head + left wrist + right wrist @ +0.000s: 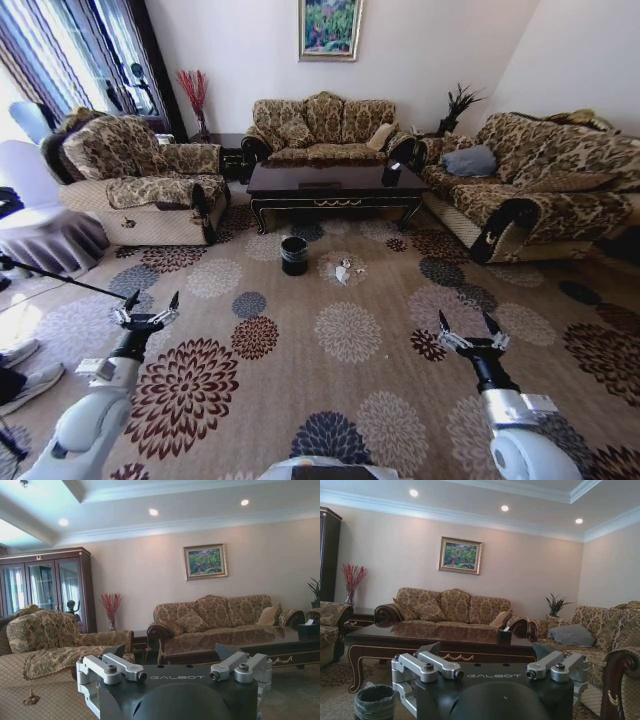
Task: Move to the front of the table and pick up the trash from the floor, then place it into the trash bin.
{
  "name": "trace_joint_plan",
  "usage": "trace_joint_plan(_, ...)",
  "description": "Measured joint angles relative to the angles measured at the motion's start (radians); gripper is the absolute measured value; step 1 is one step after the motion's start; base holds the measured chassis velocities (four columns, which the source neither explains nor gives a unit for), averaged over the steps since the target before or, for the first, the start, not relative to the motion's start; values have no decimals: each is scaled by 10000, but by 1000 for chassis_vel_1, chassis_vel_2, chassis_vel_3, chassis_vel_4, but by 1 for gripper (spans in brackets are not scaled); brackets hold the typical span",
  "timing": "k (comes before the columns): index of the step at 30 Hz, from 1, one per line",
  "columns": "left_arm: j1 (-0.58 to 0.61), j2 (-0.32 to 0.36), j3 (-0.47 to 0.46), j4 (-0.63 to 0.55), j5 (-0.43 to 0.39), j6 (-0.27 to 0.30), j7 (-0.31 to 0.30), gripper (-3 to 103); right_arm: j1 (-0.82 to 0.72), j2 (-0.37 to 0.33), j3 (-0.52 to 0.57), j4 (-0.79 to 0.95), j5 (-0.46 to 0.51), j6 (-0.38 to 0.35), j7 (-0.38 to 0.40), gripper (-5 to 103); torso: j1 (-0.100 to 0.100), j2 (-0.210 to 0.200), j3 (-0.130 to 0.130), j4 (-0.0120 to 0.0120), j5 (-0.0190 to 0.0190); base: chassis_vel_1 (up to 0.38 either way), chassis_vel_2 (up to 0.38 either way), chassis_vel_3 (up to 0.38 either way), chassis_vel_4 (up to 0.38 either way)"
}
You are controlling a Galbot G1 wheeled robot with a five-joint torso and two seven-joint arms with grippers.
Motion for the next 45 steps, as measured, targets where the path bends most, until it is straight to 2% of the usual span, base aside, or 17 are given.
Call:
trace_joint_plan(15,237,-109,8,4,101,-19,-21,100,-62,-20,7,21,-88,36,46,100,0,0,1,1,0,0,0,0,0)
trace_joint_plan(20,308,-105,4,-260,-93,226,40,100,-96,13,18,100,-87,43,54,100,-2,-4,-2,2,0,0,0,0,0)
trace_joint_plan(24,326,-160,28,-761,-267,628,56,100,-83,48,13,109,-107,41,110,100,-77,-167,-87,1,1,0,0,0,0)
trace_joint_plan(26,368,-160,46,-939,-195,829,-115,100,-84,54,8,109,-110,39,112,100,-102,-224,-119,1,0,0,0,0,0)
trace_joint_plan(29,513,-113,127,-1465,-41,1517,-953,100,-96,75,0,123,-112,30,115,100,-153,-327,-174,1,1,0,0,0,0)
trace_joint_plan(33,530,-124,166,-1640,-8,1791,-1282,100,-115,80,0,127,-110,29,120,100,-210,-439,-232,0,1,0,0,0,0)
trace_joint_plan(45,575,-208,190,-1764,18,2010,-1395,100,-113,76,5,121,-97,28,174,100,-468,-1030,-559,1,0,0,0,0,0)
